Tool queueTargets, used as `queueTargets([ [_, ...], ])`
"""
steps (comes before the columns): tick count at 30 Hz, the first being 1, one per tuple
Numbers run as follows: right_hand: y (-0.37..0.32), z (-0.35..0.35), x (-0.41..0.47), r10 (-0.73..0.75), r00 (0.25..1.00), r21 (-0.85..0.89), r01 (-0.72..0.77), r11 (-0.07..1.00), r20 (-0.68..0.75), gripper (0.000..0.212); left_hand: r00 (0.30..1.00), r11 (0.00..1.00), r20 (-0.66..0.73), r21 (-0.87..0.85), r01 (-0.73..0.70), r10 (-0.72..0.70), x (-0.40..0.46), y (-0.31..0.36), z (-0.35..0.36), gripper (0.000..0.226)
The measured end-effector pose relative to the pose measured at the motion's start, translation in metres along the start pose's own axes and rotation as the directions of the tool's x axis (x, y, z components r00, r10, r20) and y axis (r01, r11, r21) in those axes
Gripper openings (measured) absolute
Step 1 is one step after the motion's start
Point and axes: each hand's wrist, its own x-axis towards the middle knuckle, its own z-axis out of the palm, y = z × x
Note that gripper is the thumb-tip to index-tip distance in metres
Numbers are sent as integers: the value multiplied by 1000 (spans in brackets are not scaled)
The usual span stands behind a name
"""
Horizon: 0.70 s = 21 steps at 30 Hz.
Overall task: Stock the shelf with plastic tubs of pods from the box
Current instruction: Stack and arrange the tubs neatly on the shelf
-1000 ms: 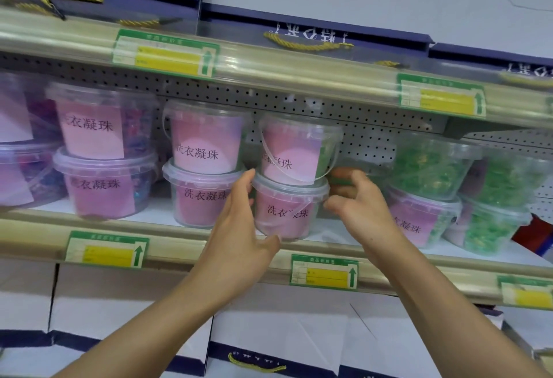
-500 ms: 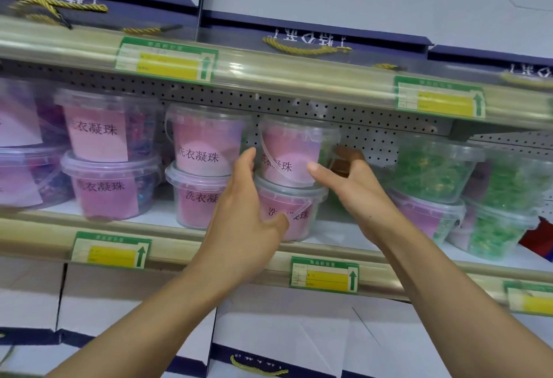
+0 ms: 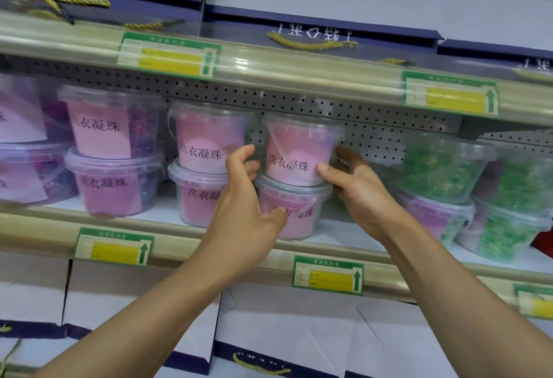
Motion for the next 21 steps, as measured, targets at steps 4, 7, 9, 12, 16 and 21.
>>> queueTargets([
  [4, 4, -5, -1, 3, 1000, 10, -3, 1000, 20, 71, 999, 999, 48, -27, 17, -16, 7, -1, 3, 89],
  [7, 2, -2, 0, -13, 998, -29, 14, 999, 55, 74, 999, 999, 48, -39, 12, -10, 9, 0, 3, 86],
  [9, 3, -2, 1, -9, 998, -49, 12, 999, 65, 74, 999, 1000, 36, -26, 2, -1, 6, 0, 2, 85],
  [12, 7, -5, 0, -7, 998, -85, 12, 996, 60, 75, 1000, 999, 13, 38, -10, 10, -2, 0, 1, 85],
  [16, 13, -11, -11, -11, 998, -175, 20, 984, 55, 29, 999, 995, 49, 100, -1, -4, -11, -4, 2, 87],
  [21, 12, -5, -18, -70, 996, -297, 82, 951, 52, 21, 998, 993, 57, 116, 32, -39, -14, -3, -1, 87],
])
